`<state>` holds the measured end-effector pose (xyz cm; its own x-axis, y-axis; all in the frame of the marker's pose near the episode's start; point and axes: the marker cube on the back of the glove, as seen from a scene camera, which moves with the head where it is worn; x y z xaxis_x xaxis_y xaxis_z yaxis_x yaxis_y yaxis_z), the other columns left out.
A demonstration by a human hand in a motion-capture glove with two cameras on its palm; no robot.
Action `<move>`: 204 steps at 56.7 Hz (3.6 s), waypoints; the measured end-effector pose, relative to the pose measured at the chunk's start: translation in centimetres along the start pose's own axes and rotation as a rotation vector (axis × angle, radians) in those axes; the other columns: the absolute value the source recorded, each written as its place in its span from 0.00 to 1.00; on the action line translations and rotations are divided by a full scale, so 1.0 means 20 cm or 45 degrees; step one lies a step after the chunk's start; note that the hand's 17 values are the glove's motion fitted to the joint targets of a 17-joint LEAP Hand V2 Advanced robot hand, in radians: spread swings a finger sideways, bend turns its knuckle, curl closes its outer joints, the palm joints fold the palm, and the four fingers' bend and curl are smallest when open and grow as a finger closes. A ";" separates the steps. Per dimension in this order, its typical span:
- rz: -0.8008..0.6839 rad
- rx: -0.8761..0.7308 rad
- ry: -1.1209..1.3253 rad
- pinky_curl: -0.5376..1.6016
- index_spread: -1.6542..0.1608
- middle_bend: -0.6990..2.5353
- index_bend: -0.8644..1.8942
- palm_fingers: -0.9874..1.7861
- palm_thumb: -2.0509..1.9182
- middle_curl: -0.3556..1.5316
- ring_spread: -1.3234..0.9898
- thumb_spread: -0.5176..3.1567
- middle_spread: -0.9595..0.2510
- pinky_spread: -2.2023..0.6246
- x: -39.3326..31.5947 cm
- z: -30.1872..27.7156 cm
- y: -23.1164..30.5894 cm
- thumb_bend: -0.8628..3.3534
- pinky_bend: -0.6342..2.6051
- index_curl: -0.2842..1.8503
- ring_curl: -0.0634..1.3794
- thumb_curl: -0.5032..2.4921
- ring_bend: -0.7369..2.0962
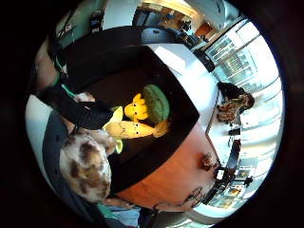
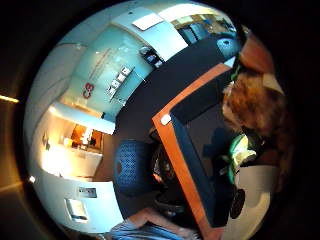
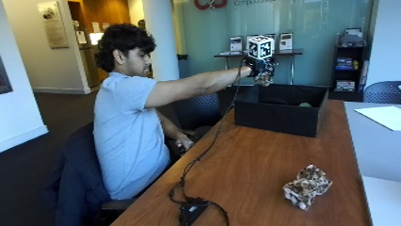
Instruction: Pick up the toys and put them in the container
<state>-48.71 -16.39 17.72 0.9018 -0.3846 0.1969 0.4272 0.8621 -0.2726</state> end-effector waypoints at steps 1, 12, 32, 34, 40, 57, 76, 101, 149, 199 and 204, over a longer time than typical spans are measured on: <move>0.009 -0.036 -0.004 0.47 0.74 0.29 0.36 0.68 0.65 0.47 0.46 0.57 0.66 0.64 -0.01 0.02 0.00 0.38 0.54 0.27 0.39 0.26 0.59; 0.036 -0.219 -0.027 0.47 0.73 0.25 0.42 0.32 0.51 0.44 0.51 0.55 0.74 0.71 0.08 0.10 0.03 0.31 0.52 0.30 0.35 0.21 0.45; 0.195 -0.138 0.063 0.41 0.72 0.26 0.40 0.33 0.49 0.37 0.54 0.50 0.78 0.79 0.64 -0.23 0.34 0.20 0.47 0.29 0.25 0.20 0.40; 0.226 -0.125 0.094 0.41 0.72 0.26 0.40 0.33 0.50 0.37 0.55 0.50 0.78 0.80 0.72 -0.28 0.39 0.20 0.47 0.29 0.25 0.20 0.39; 0.361 -0.080 0.138 0.40 0.72 0.26 0.39 0.33 0.50 0.36 0.55 0.50 0.78 0.80 1.02 -0.43 0.59 0.19 0.46 0.29 0.25 0.21 0.38; 0.745 -0.106 0.175 0.39 0.71 0.26 0.40 0.34 0.50 0.35 0.54 0.49 0.77 0.81 1.86 -0.51 1.21 0.19 0.43 0.31 0.25 0.22 0.37; 1.064 -0.294 0.186 0.40 0.71 0.27 0.38 0.34 0.50 0.35 0.54 0.49 0.76 0.81 2.55 -0.06 1.66 0.19 0.43 0.31 0.25 0.22 0.35; 1.128 -0.110 0.157 0.40 0.70 0.29 0.36 0.43 0.50 0.36 0.52 0.53 0.73 0.80 2.78 0.33 1.81 0.20 0.42 0.29 0.26 0.22 0.38; 0.688 0.192 0.228 0.46 0.73 0.34 0.39 0.63 0.60 0.45 0.46 0.60 0.69 0.65 1.79 -0.28 0.91 0.35 0.48 0.26 0.44 0.27 0.65; 0.071 -0.196 0.205 0.50 0.72 0.28 0.37 0.30 0.46 0.48 0.49 0.56 0.74 0.72 0.55 0.25 -0.01 0.41 0.50 0.29 0.40 0.22 0.53; 0.078 -0.173 0.204 0.47 0.73 0.26 0.37 0.27 0.45 0.45 0.51 0.54 0.76 0.75 0.61 0.19 0.04 0.35 0.47 0.29 0.32 0.19 0.45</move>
<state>-37.71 -19.20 23.43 0.9207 -0.3895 0.0264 0.3659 0.8375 -0.4057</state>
